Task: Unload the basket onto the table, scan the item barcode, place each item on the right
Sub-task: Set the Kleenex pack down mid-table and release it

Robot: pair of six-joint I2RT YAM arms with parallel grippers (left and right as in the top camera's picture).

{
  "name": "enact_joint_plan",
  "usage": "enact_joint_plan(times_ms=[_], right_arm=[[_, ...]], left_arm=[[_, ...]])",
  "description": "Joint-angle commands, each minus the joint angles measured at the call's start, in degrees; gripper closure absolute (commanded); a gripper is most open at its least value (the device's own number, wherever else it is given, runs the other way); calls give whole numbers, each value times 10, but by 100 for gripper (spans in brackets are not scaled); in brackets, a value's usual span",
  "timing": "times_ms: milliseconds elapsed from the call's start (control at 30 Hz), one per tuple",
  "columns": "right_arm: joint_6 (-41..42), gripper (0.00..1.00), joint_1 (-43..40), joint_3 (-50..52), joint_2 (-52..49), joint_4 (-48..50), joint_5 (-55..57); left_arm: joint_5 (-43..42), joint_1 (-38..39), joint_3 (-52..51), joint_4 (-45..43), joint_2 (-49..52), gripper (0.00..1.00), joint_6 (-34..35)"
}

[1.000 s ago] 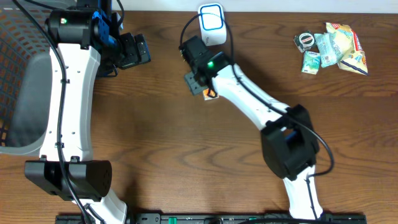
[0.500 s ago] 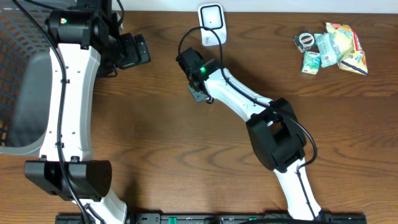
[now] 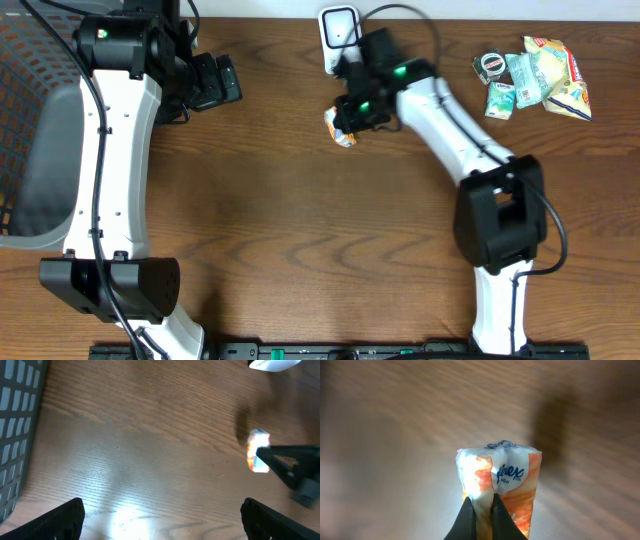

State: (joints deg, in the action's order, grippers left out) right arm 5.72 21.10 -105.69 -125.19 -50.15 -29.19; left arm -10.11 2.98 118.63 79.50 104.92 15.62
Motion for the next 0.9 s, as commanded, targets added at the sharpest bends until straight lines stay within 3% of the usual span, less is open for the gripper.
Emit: enact_joint_plan(times_ms=[0,300,433,467,633,700,867], right_arm=[[4,99,-14,15,-18,-25,-226],[18,99,-46,136,-28,34,-277],[20,96,-80,162,-28,37,-193],[19,90,-87,162,-28,25,-164],[19,43,-126,158,-27,-18,-87],[19,36,-140,150,-27,-33,-87],[-10,34,-155,117,-19,-86,-87]], left_arm=[[7,-3,2,2,3,2,-3],[7,-3,2,2,3,2,-3],[7,-3,2,2,3,2,-3],[7,-3,2,2,3,2,-3],[7,-3,2,2,3,2,-3],[7,-3,2,2,3,2,-3],[7,-3,2,2,3,2,-3]])
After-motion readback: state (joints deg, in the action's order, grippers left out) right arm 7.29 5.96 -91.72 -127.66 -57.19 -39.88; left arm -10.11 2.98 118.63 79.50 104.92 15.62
